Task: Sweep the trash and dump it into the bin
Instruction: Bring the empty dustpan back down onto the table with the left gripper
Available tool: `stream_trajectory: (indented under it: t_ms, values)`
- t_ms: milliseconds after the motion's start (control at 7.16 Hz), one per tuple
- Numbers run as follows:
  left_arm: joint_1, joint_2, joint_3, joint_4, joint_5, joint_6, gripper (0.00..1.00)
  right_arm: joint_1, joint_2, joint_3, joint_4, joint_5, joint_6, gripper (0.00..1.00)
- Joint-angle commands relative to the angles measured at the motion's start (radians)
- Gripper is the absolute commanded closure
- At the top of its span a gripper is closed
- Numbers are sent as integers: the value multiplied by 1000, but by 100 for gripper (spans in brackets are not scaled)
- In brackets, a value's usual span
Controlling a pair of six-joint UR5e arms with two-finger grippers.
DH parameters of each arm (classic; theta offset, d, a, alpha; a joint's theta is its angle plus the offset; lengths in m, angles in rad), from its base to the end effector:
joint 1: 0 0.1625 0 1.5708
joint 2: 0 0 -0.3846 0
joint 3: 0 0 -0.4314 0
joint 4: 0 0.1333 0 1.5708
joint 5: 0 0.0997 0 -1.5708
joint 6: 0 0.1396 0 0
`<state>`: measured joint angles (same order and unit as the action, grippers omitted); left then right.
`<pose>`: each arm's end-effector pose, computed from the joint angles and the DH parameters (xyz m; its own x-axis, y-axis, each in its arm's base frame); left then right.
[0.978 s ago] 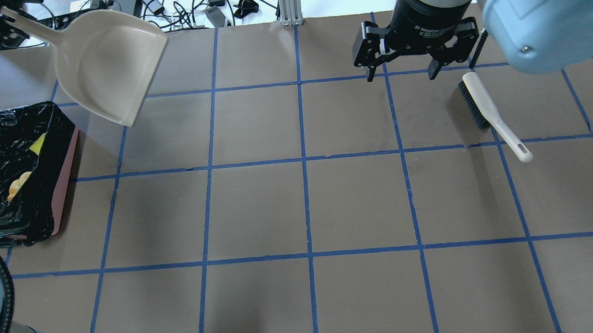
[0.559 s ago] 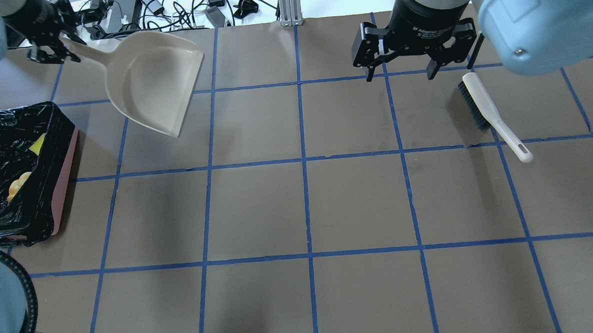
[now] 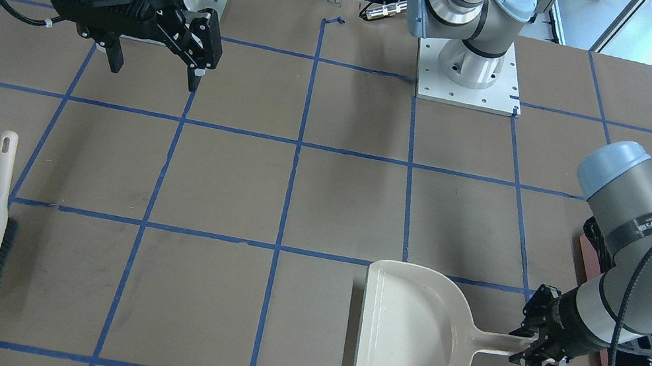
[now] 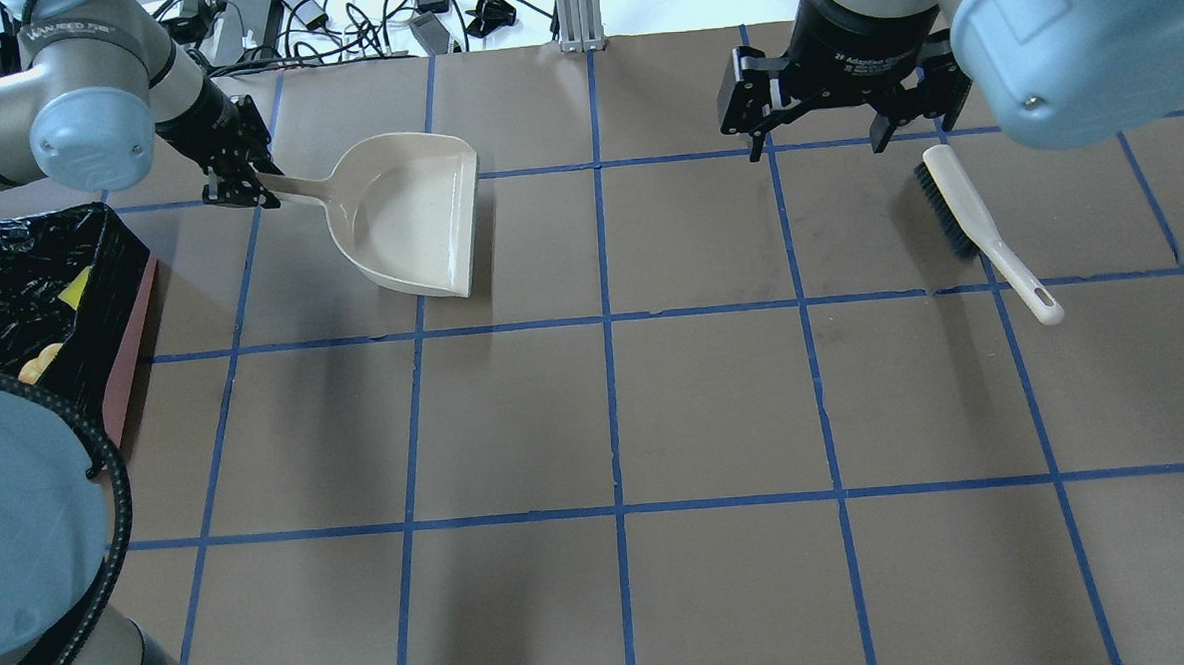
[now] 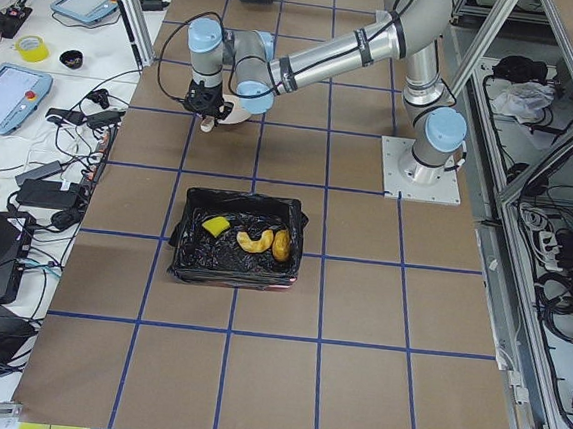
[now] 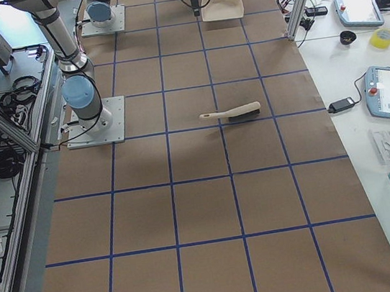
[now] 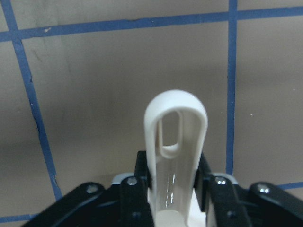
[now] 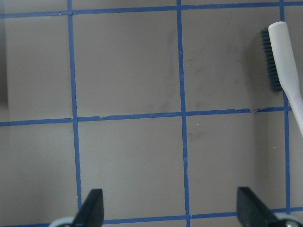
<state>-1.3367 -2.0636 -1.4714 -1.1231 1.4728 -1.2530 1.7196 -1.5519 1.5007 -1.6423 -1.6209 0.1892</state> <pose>0.0165 -0.7028 0.2026 -0.0829 -0.9932 0.0821 -0.9931 0.0891 0.0758 0.2071 -0.5293 0.4429 -0.9986 0.0451 0.0258 0.0414 0.9907 -0.1296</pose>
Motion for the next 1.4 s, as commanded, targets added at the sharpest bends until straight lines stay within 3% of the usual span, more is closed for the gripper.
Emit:
stream_trajectory:
  t_ms: [0,1257]
  values:
    - [2,-45,9,6,-14,80,100,-3,1,-5,-5,4,-2,0]
    - [33,-82,20,23,-16,78,100,-12,-7,-10,-27,3,-4,0]
